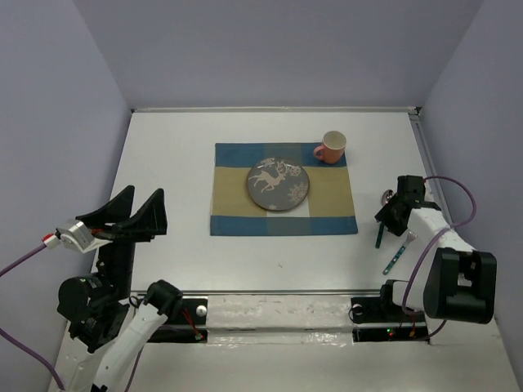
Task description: Set the dinner table for one person
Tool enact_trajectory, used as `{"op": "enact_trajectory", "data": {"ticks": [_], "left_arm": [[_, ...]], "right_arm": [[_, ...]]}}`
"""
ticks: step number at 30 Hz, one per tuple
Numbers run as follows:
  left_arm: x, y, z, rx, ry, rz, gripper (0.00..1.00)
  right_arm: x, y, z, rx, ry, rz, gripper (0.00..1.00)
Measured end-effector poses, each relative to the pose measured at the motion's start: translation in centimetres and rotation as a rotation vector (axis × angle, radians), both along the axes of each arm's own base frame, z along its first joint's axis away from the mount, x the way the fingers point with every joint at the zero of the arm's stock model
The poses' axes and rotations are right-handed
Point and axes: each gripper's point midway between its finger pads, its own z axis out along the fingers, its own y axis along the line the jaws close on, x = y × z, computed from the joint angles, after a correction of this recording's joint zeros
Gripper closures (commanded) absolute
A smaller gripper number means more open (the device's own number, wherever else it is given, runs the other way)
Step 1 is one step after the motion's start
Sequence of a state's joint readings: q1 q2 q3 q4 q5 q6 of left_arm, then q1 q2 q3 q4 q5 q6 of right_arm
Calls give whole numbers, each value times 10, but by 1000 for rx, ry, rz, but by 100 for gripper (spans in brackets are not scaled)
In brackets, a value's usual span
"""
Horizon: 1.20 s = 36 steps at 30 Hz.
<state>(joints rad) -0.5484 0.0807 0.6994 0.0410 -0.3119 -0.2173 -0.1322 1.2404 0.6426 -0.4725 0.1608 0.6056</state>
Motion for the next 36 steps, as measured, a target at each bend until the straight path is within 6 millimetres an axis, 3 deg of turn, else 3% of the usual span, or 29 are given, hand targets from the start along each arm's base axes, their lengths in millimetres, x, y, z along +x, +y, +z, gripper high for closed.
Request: {"op": "enact_trajectory", "data": {"ticks": [8, 12, 13, 18, 23, 25, 26, 27, 30, 33, 36], "left_arm": [[0, -2, 0, -2, 2, -17, 1], [0, -3, 0, -1, 2, -18, 1], [0, -3, 0, 0, 2, -18, 1], [0, -2, -1, -1, 4, -15, 1], [3, -4, -2, 6, 13, -15, 1], [6, -6, -4, 14, 23, -14, 1], [8, -7, -5, 20, 31, -13, 1], [9, -8, -6, 23, 35, -14, 1], [16, -12, -10, 36, 56, -10, 1], [22, -14, -15, 51, 78, 2, 1], [30, -15, -19, 66, 101, 15, 1]], "right_arm": [[0, -1, -19, 13, 102, 11, 72], [7, -1, -18, 13, 103, 29, 98], [6, -1, -18, 9, 105, 36, 100], [10, -3, -5, -10, 61, 54, 100], [19, 3, 33, -65, -76, 105, 100], [25, 21, 52, -103, -135, 179, 100], [33, 50, 70, -115, -194, 279, 100], [34, 57, 73, -117, -207, 304, 100], [43, 105, 90, -98, -272, 461, 100], [48, 140, 84, -64, -272, 577, 100], [51, 154, 66, -38, -234, 629, 100]]}}
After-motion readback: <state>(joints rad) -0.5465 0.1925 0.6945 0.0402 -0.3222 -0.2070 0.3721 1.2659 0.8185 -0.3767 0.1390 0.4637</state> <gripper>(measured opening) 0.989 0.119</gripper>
